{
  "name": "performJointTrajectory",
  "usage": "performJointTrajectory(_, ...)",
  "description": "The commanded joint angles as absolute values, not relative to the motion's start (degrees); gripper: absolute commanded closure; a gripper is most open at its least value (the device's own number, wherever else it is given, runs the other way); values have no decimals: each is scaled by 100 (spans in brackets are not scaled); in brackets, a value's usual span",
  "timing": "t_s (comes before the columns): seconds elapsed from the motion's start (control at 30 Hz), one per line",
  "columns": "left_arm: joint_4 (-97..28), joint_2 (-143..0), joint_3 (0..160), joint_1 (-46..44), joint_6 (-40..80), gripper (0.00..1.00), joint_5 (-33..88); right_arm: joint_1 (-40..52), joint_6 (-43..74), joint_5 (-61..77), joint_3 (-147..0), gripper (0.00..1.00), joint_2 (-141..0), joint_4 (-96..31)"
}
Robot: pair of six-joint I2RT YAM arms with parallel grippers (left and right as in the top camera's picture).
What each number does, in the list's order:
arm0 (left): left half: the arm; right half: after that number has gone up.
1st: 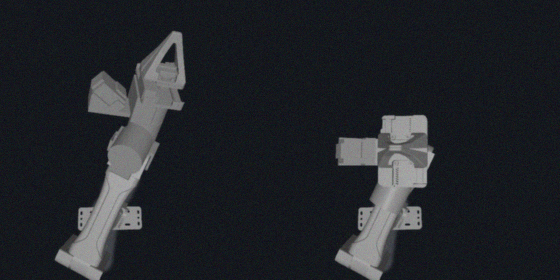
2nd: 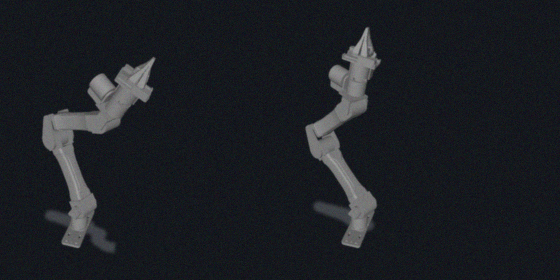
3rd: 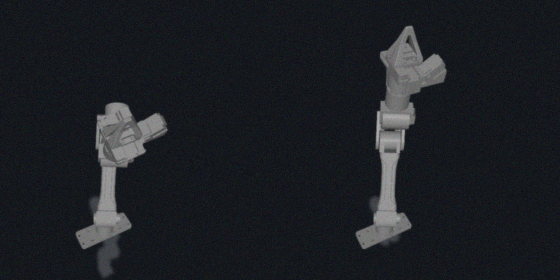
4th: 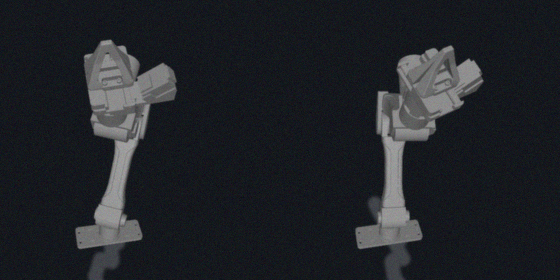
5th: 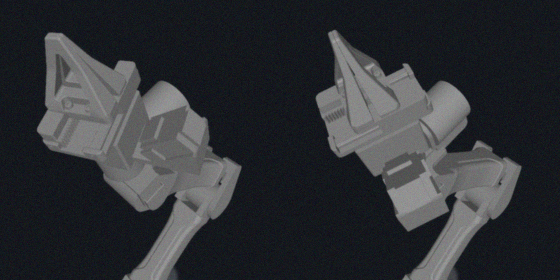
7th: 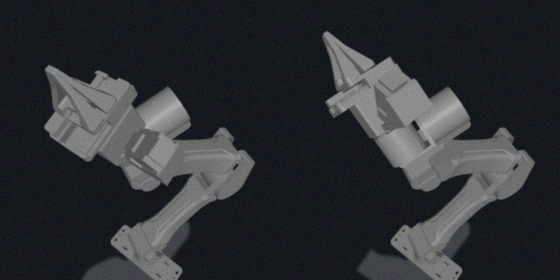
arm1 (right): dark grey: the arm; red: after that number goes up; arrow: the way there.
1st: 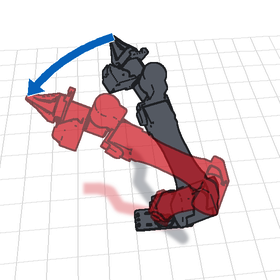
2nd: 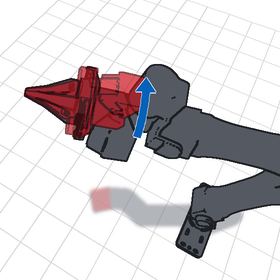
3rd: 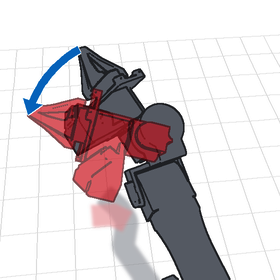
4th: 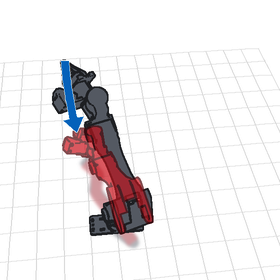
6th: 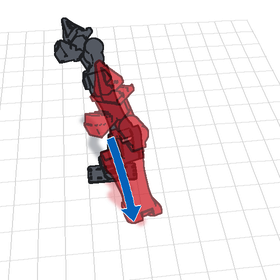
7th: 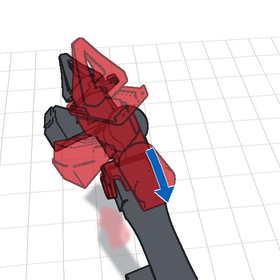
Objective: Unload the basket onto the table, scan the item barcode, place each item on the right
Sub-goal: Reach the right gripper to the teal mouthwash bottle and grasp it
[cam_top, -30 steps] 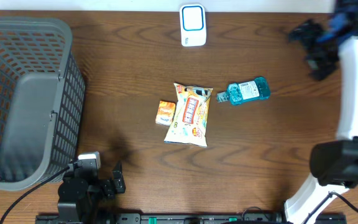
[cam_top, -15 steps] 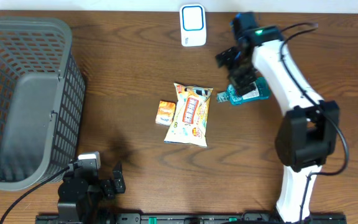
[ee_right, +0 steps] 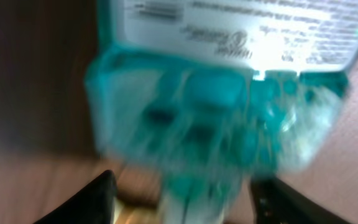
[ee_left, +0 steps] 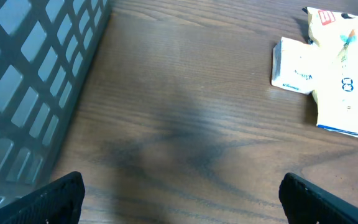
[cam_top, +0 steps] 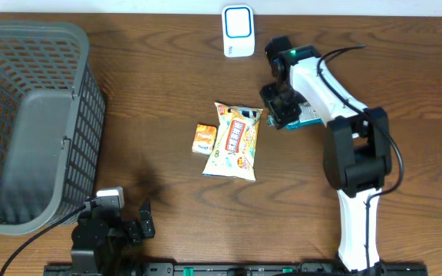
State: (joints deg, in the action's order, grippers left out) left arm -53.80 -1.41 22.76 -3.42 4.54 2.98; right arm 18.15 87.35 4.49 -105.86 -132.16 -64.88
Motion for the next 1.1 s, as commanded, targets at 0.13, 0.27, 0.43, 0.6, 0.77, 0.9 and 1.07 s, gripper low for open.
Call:
performJointTrajectory(0.13,-5395,-134,2255,-318,502,0,250,1876,8700,377,-10554,94,-13469,-6705)
performJointTrajectory(0.27,-5395,-134,2255,-318,504,0,250,1857,8318,805,-10565,99,-13371,-6707)
performJointTrajectory(0.43,-5395,-134,2255,-318,502,0,250,1778,7913,1380,-10565,99,-13100,-6709)
performJointTrajectory(0.6,-5395,-134,2255,-318,502,0,250,1662,7815,1977,-10565,99,-12663,-6681)
performJointTrajectory(0.77,-5398,-134,2255,-318,502,0,250,1483,7734,3358,-10565,99,-12438,-6659)
performJointTrajectory(0.9,-5398,-134,2255,-318,504,0,250,1378,7734,4167,-10565,99,-12438,-6595)
performJointTrajectory(1.07,-5395,-134,2255,-318,504,0,248,1293,7769,4912,-10565,99,-12438,-6598)
